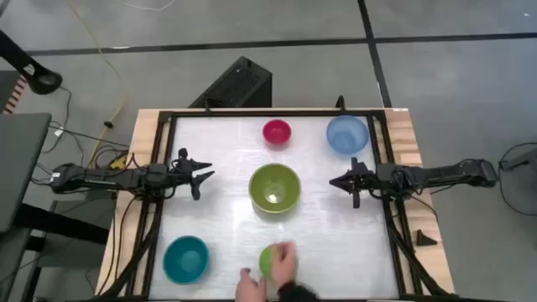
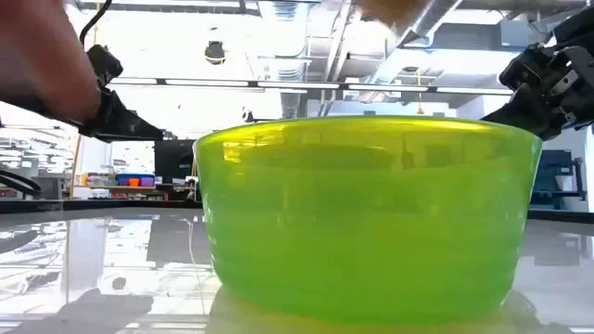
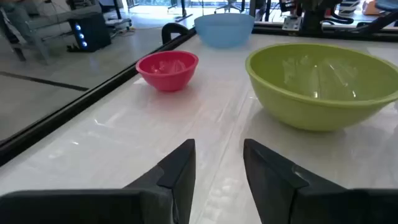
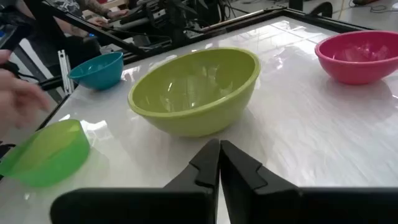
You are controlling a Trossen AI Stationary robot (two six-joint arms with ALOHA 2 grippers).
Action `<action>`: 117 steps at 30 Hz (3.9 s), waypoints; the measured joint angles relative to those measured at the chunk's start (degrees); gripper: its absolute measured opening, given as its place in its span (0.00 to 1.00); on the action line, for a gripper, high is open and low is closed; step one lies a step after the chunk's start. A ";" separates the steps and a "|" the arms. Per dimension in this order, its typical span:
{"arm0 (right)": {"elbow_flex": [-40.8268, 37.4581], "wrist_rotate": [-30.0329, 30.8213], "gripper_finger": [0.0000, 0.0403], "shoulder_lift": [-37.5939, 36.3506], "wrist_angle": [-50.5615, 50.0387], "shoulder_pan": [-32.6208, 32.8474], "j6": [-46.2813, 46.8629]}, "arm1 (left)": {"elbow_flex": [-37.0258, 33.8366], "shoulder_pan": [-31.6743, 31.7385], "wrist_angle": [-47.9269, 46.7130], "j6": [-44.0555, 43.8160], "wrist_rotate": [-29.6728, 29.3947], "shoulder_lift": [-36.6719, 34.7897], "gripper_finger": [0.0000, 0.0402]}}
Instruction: Nest bowls inside each other
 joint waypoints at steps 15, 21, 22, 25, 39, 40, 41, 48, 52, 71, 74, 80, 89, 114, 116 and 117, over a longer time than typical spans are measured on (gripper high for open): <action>0.00 0.00 0.11 0.00 0.00 0.00 0.00 | 0.02 0.00 0.00 0.00 0.00 0.02 0.31; 0.02 0.00 0.11 -0.02 0.00 0.02 0.00 | 0.00 -0.01 -0.01 0.00 -0.01 0.01 0.31; 0.01 -0.01 0.11 -0.01 0.02 0.02 0.00 | 0.02 0.00 -0.01 -0.01 -0.01 0.00 0.31; 0.01 -0.01 0.11 -0.01 0.00 0.02 0.00 | 0.01 -0.02 0.00 -0.01 -0.02 0.00 0.31; -0.09 0.00 0.11 -0.02 1.22 0.02 0.00 | 0.01 -0.02 0.02 -0.06 -0.01 0.02 0.31; -0.12 0.05 0.11 -0.02 1.74 0.00 0.02 | 0.01 -0.02 0.08 -0.86 0.01 0.00 0.31; -0.19 0.15 0.11 -0.02 2.22 0.02 0.40 | 0.02 -0.02 0.16 -2.72 0.06 0.00 0.31; -0.20 0.33 0.11 -0.01 10.46 0.00 26.22 | 0.00 -0.02 1.33 -34.30 2.72 0.00 0.31; -0.18 1.76 0.11 -0.02 13.11 0.00 36.35 | 0.00 -0.02 1.33 -49.29 2.62 0.00 0.31; 1.26 22.40 0.11 0.15 52.99 -2.98 23.08 | -0.03 0.11 43.27 -42.05 -6.01 -0.02 0.31; 5.32 22.57 0.11 0.82 55.53 -4.75 15.37 | 0.00 0.11 50.73 -35.96 -6.93 -0.03 0.31; 16.83 21.02 0.11 5.51 54.68 -8.57 6.69 | 0.00 0.11 52.75 -30.89 -7.03 0.06 0.31; 37.05 16.61 0.11 19.33 48.83 -13.12 -15.72 | 0.00 0.11 49.27 -30.66 -7.88 0.13 0.31; 56.37 5.40 0.47 48.98 -48.06 -27.73 -7.45 | 0.02 0.11 42.64 -31.28 -10.59 0.11 0.31; 56.22 3.32 0.54 51.53 -49.92 -28.67 -7.41 | 0.02 0.11 42.17 -31.44 -11.29 0.13 0.31; 55.96 2.92 0.57 52.76 -50.18 -29.23 -7.39 | 0.02 0.11 42.18 -31.33 -11.53 0.13 0.31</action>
